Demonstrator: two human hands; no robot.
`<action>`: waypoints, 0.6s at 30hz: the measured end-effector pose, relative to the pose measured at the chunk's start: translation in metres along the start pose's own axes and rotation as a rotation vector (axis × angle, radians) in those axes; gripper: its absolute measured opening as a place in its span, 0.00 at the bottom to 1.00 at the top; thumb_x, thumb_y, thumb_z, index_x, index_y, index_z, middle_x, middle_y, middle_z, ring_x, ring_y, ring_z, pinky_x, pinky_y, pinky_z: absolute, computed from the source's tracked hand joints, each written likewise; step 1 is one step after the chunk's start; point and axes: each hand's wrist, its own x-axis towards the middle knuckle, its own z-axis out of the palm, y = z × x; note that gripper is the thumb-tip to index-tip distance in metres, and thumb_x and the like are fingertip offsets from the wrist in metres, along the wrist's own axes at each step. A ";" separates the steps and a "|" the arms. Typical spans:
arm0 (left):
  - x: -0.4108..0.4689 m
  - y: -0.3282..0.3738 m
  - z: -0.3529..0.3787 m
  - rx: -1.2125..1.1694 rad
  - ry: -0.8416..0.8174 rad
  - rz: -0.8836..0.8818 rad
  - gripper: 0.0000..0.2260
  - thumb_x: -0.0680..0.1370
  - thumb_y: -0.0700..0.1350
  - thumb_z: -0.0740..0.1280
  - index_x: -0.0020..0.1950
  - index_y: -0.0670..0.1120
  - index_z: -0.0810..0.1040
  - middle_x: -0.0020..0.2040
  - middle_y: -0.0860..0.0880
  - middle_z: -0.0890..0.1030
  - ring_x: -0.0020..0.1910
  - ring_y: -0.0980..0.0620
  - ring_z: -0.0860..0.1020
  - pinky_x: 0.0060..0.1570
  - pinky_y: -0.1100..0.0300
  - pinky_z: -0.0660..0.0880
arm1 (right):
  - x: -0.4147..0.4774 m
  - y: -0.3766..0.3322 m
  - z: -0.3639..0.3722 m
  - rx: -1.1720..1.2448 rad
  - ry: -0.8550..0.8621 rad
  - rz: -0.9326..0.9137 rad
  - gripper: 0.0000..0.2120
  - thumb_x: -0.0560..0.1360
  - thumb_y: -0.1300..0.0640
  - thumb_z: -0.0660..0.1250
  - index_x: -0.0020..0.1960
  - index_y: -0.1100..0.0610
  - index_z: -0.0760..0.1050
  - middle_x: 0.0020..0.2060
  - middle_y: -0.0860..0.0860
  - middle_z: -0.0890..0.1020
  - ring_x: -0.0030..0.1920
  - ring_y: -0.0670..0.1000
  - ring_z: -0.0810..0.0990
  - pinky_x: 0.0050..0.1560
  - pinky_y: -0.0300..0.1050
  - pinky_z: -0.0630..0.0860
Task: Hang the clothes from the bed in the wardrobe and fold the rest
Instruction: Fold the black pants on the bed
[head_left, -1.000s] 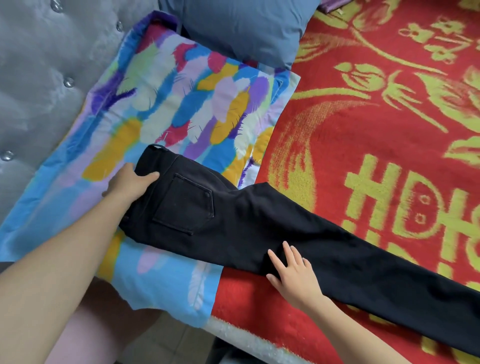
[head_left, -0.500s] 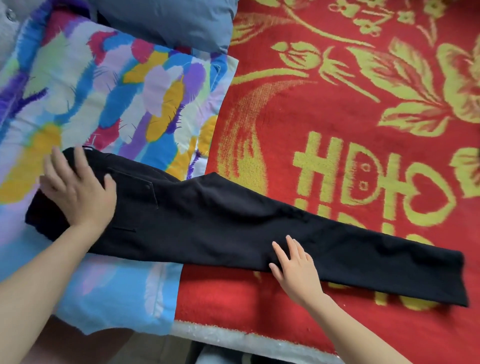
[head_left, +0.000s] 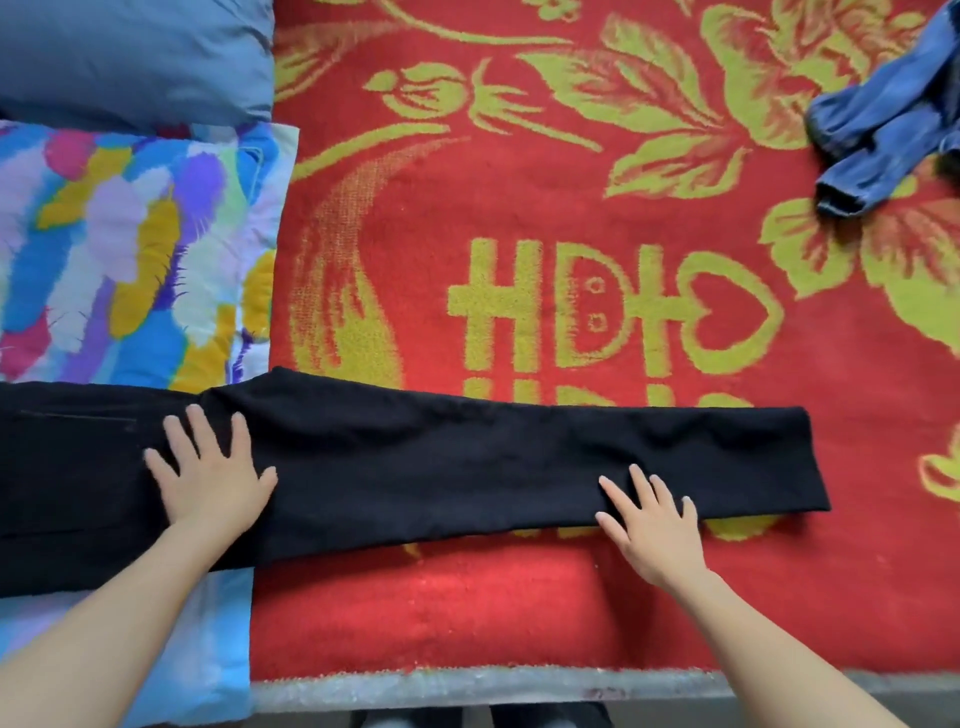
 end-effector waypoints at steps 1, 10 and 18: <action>-0.011 0.017 -0.002 -0.016 0.030 0.026 0.34 0.78 0.62 0.53 0.77 0.49 0.44 0.76 0.38 0.41 0.74 0.36 0.41 0.71 0.40 0.49 | -0.001 0.020 0.002 0.038 -0.009 0.057 0.26 0.79 0.37 0.45 0.75 0.39 0.45 0.77 0.47 0.46 0.76 0.52 0.47 0.71 0.57 0.51; -0.126 0.187 -0.008 -0.179 0.051 0.516 0.32 0.77 0.57 0.63 0.77 0.53 0.52 0.77 0.40 0.50 0.75 0.39 0.52 0.70 0.43 0.57 | -0.009 0.156 -0.004 0.166 0.145 0.310 0.23 0.81 0.46 0.52 0.74 0.49 0.59 0.73 0.49 0.61 0.72 0.48 0.60 0.70 0.54 0.56; -0.139 0.252 -0.018 -0.125 -0.238 0.556 0.28 0.80 0.57 0.53 0.77 0.59 0.43 0.77 0.46 0.39 0.76 0.45 0.44 0.71 0.52 0.56 | 0.027 0.191 -0.018 1.125 0.176 0.630 0.36 0.74 0.56 0.67 0.75 0.62 0.54 0.71 0.63 0.61 0.71 0.62 0.61 0.70 0.53 0.60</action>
